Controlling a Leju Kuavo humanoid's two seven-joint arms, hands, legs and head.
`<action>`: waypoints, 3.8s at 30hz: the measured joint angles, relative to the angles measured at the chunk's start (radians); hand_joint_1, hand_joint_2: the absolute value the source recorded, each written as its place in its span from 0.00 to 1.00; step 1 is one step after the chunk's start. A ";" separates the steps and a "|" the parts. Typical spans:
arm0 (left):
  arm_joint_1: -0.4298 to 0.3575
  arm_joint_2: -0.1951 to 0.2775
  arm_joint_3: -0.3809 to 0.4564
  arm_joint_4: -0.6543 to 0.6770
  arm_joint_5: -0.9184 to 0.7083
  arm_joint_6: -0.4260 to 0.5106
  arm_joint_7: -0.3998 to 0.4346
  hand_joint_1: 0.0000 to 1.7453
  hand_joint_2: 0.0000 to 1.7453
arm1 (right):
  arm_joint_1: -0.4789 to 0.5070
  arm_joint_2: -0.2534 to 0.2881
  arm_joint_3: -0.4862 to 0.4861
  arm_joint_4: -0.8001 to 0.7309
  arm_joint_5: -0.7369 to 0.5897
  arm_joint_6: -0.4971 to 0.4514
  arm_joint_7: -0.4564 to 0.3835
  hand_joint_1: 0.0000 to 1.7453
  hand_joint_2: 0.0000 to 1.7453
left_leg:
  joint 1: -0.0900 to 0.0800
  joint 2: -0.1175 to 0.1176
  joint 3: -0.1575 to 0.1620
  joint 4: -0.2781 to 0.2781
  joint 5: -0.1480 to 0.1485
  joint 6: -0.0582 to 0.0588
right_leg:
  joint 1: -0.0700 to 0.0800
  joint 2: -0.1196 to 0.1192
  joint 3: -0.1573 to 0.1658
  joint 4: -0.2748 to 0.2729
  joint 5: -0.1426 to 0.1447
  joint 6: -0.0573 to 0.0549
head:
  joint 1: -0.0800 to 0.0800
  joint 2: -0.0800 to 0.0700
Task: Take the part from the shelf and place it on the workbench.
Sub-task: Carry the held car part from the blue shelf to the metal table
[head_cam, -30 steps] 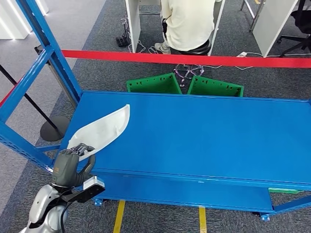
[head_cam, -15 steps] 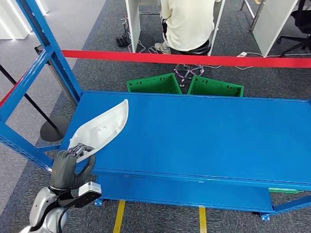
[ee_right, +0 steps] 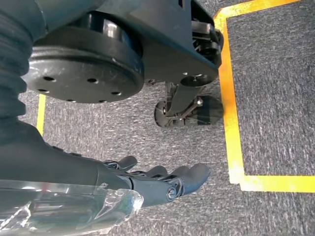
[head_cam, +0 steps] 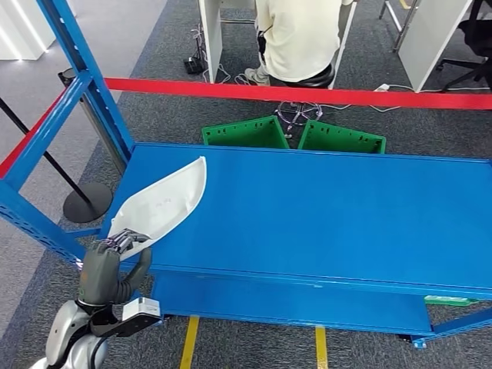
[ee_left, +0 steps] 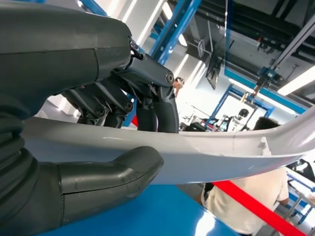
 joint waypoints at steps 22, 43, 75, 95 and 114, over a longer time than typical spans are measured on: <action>0.025 0.008 -0.024 -0.019 -0.015 0.020 0.010 1.00 1.00 | -0.005 0.004 -0.021 0.000 0.014 0.012 -0.043 0.00 1.00 | 0.014 0.006 -0.103 0.222 -0.109 -0.056 | -0.016 -0.010 -0.005 -0.015 0.025 -0.031 | -0.005 0.000; 0.029 0.004 -0.036 -0.023 -0.012 0.031 0.004 1.00 1.00 | -0.008 0.002 -0.061 -0.004 -0.022 0.050 -0.074 0.00 1.00 | -0.001 0.008 -0.124 0.036 0.084 -0.013 | 0.010 -0.013 0.125 -0.045 -0.068 -0.028 | -0.004 0.000; -0.087 -0.107 -0.057 0.062 -0.004 0.012 -0.062 1.00 1.00 | 0.001 -0.002 -0.199 -0.033 -0.061 0.018 -0.086 0.00 1.00 | 0.011 0.122 -0.139 0.034 0.105 -0.034 | 0.003 -0.084 0.146 -0.071 -0.075 0.001 | 0.003 0.000; -0.130 -0.140 -0.046 0.115 0.022 -0.050 -0.105 1.00 1.00 | 0.009 0.038 -0.268 -0.037 -0.072 0.022 -0.089 0.00 1.00 | 0.015 -0.005 -0.032 0.011 0.013 0.001 | 0.000 0.011 -0.110 0.075 -0.023 0.014 | 0.005 0.000; -0.153 -0.159 -0.030 0.189 0.063 -0.114 -0.114 1.00 1.00 | 0.018 0.074 -0.308 -0.062 -0.030 0.029 -0.057 0.00 1.00 | 0.013 0.013 -0.188 0.306 -0.106 -0.050 | 0.001 0.015 0.013 -0.052 0.031 -0.031 | -0.010 0.000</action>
